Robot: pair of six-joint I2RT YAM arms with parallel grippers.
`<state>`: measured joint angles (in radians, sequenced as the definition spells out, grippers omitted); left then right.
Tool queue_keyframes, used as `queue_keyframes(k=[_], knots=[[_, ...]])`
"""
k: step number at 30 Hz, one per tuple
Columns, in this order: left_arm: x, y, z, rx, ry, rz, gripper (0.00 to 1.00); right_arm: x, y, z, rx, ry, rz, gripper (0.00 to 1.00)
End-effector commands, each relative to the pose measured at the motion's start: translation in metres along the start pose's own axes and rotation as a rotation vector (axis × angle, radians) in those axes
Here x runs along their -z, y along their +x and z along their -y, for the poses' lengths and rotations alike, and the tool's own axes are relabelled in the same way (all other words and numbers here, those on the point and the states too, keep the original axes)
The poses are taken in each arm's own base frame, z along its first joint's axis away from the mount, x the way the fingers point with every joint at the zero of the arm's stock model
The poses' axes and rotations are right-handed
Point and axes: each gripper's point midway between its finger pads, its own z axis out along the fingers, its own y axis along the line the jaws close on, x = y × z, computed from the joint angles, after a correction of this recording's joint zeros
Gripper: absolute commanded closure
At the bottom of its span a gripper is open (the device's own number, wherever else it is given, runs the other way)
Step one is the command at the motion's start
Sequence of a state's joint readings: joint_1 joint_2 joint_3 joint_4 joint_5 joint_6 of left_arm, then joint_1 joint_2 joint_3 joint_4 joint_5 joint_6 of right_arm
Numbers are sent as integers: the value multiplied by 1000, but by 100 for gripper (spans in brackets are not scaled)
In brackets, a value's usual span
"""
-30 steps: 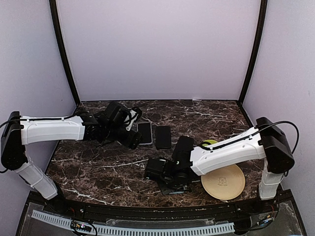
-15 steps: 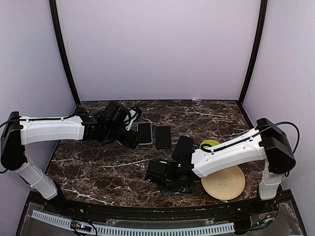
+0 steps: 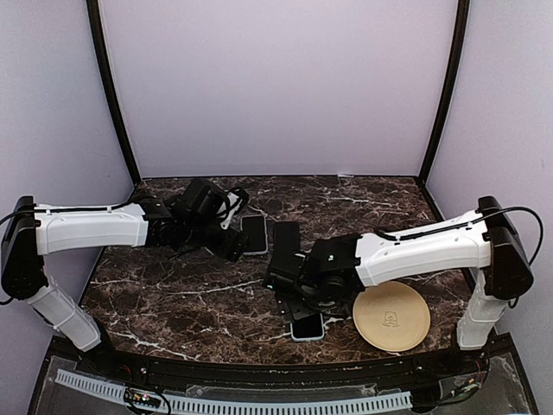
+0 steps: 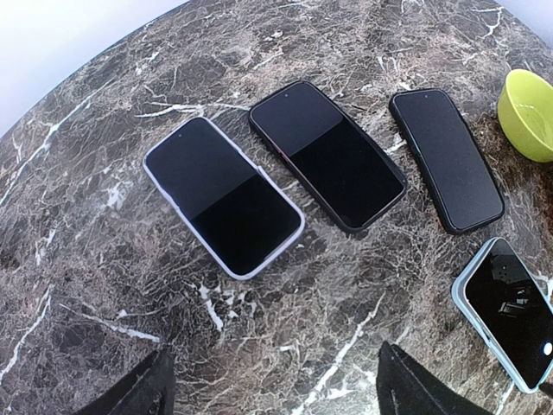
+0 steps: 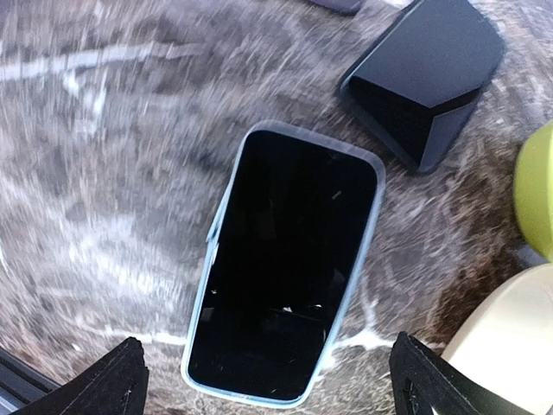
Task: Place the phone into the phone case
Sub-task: Press the bottom left corner of the phone case, then pick up the phone with the phone case at the center of the board.
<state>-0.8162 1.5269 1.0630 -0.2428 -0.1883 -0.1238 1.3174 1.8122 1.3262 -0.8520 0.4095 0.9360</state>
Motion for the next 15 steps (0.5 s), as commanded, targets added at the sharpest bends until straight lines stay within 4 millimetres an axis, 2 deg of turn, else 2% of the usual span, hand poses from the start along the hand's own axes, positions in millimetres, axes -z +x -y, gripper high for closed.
queue_keyframes(k=[1, 6, 11, 15], knots=[[11, -5, -5, -2, -6, 27, 18, -11, -6, 13, -102, 0, 8, 1], [10, -3, -4, -4, -1, 22, 18, -29, 2, 9, -122, -26, -35, 2], [8, -2, -3, -8, 1, 12, 18, -48, 17, -2, -102, -50, -103, 2], [6, 0, -4, -8, -2, 8, 18, -62, 29, -2, -97, -49, -140, 1]])
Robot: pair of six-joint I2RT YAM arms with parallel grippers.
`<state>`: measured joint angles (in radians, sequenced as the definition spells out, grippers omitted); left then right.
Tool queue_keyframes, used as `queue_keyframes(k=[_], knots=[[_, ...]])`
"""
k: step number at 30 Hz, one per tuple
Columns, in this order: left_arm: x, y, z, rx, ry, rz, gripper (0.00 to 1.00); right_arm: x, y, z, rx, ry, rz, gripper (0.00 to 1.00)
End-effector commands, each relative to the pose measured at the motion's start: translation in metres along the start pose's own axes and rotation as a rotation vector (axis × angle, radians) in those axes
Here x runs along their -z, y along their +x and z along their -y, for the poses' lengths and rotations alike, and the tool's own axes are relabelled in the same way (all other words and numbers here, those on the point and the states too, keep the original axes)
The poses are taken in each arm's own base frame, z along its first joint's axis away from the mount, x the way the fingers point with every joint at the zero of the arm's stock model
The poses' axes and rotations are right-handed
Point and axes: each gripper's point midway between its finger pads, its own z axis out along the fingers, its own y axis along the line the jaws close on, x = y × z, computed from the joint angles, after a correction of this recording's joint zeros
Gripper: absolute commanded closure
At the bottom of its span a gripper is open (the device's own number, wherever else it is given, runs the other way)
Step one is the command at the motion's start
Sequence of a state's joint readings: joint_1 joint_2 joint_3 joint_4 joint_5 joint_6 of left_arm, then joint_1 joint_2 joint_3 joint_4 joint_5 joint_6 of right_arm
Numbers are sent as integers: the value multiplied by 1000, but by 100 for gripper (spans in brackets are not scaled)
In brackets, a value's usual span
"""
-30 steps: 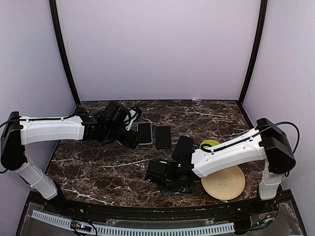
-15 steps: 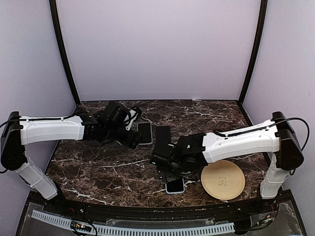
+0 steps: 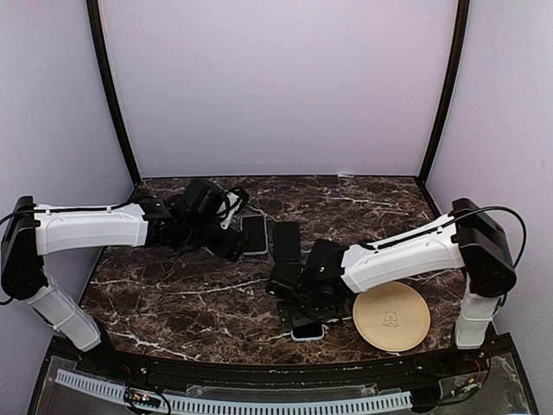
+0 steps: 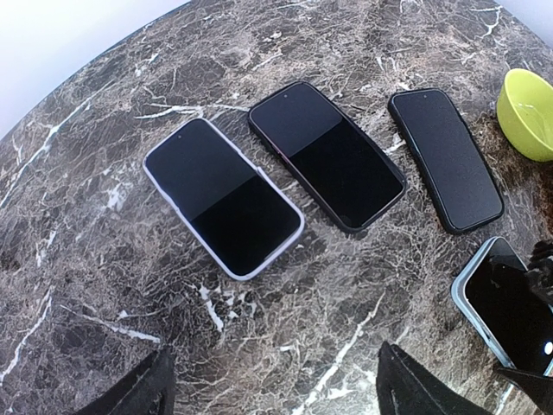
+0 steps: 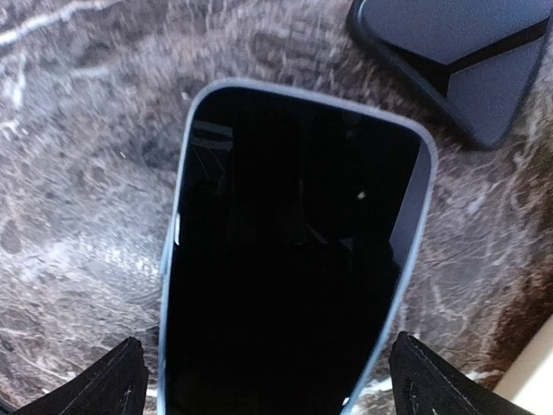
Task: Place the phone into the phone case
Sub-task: Pick up the phone with the phone case at the center of the board.
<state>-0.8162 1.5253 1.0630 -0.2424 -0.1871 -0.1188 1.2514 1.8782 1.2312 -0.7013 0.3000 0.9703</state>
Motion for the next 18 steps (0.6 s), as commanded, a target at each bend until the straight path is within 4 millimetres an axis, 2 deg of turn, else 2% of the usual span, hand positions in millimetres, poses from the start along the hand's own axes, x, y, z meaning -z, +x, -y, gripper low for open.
queue_keyframes(k=[1, 4, 7, 18], knots=[[6, 0, -4, -4, -3, 5, 18, -18, 14, -1, -3, -9, -52, 1], [5, 0, -3, -4, -2, 6, 18, -25, 21, 4, 1, 11, -74, 1], [5, 0, -3, -4, -2, 4, 18, -29, 26, 7, 4, 18, -86, 7], [5, 0, -3, -4, 2, 5, 18, -19, 14, 2, 16, -4, -38, 39]])
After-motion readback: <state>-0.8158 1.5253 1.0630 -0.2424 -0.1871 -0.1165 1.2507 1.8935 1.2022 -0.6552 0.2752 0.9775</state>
